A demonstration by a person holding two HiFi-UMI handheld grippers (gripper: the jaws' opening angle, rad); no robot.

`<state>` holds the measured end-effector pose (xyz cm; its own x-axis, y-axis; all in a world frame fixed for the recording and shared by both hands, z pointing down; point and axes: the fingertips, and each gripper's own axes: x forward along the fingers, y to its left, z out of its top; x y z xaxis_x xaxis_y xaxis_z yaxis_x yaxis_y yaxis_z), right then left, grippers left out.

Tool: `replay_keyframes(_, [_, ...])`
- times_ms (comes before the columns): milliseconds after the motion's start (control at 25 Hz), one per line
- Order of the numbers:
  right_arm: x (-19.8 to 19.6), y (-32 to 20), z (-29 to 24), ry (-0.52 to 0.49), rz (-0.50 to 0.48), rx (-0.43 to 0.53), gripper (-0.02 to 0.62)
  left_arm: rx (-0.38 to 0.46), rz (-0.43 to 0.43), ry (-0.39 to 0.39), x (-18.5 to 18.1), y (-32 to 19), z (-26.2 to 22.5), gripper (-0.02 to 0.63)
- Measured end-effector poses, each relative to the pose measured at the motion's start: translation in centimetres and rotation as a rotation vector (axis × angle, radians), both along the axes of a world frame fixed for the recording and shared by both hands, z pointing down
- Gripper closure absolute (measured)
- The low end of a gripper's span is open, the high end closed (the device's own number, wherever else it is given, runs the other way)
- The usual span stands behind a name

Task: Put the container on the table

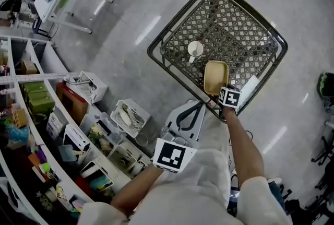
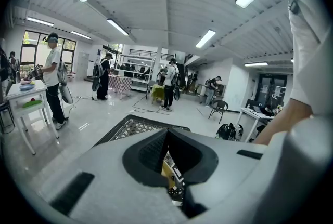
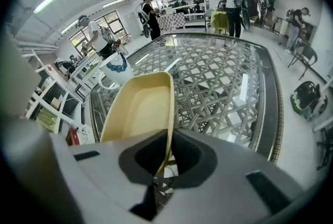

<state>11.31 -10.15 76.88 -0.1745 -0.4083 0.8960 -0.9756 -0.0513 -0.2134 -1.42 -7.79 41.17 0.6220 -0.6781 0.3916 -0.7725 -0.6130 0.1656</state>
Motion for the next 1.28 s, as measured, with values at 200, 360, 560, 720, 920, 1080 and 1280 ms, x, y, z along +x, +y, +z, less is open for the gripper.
replay_keyframes(200, [0.0, -0.1, -0.3, -0.009, 0.006, 0.011, 0.538, 0.01, -0.004, -0.005, -0.3, -0.2, -0.3, 0.583])
replay_keyframes(360, [-0.2, -0.6, -1.4, -0.05, 0.046, 0.059, 0.502, 0.01, -0.012, 0.0, -0.4, -0.4, -0.5, 0.583])
replay_keyframes(560, [-0.3, -0.8, -3.4, -0.065, 0.039, 0.106, 0.486, 0.034, 0.01, -0.01, -0.4, -0.1, -0.6, 0.583])
replay_keyframes(720, [-0.6, -1.6, -6.4, -0.085, 0.016, 0.186, 0.486, 0.034, -0.004, 0.008, -0.3, 0.0, -1.2, 0.583])
replay_keyframes(920, [-0.7, -1.8, -9.4, -0.078, 0.016, 0.264, 0.496, 0.04, -0.017, 0.029, -0.4, -0.1, -2.0, 0.583])
replay_keyframes(1080, [-0.6, -1.6, -12.3, -0.07, 0.01, 0.335, 0.519, 0.071, 0.003, 0.012, -0.8, 0.2, -2.2, 0.583])
replay_keyframes(1280, [-0.7, -1.2, -17.0, -0.084, -0.005, 0.422, 0.541, 0.082, 0.003, 0.021, -1.0, 0.6, -2.8, 0.583])
